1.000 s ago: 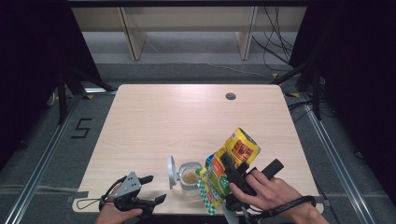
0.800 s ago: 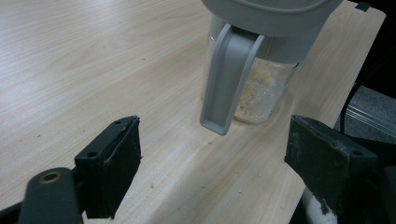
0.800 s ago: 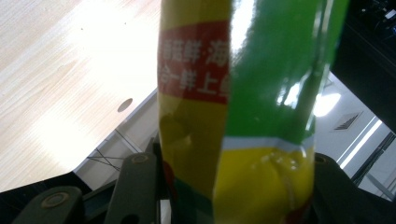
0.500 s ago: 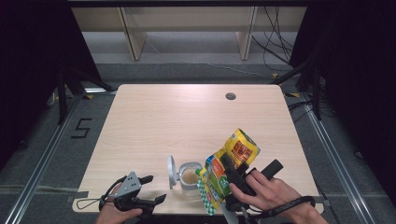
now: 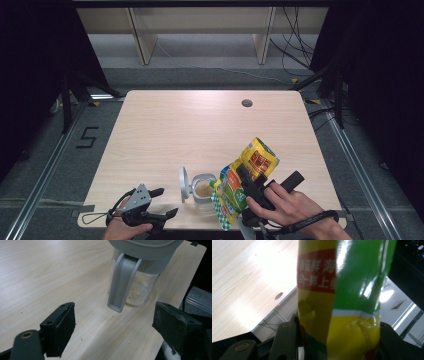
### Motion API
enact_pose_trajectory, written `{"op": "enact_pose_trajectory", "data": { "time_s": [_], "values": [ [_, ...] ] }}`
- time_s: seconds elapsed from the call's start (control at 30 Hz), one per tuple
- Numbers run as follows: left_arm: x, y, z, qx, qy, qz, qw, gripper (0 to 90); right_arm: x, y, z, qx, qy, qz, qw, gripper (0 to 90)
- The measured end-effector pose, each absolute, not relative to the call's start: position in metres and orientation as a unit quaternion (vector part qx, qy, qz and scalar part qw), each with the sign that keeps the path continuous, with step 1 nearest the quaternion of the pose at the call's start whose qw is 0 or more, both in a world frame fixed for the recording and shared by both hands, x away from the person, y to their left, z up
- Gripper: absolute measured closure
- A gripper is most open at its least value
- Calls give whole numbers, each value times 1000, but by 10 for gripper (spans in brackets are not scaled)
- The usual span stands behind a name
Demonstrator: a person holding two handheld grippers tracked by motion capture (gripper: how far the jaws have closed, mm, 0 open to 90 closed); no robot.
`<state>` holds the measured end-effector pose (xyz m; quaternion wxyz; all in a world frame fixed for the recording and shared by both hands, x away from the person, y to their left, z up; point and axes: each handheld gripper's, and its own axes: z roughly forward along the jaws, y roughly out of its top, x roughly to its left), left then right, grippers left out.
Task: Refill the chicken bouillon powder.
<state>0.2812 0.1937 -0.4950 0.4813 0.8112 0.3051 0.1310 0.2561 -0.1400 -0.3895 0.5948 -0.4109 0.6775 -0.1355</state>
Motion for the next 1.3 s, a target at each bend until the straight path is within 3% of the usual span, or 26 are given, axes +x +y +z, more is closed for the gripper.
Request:
{"op": "enact_pose_trajectory", "data": {
  "time_s": [1.3],
  "values": [
    [281, 193, -496, 806, 310, 127, 488, 178, 254, -140, -393, -410, 680, -120, 595, 592]
  ]
}}
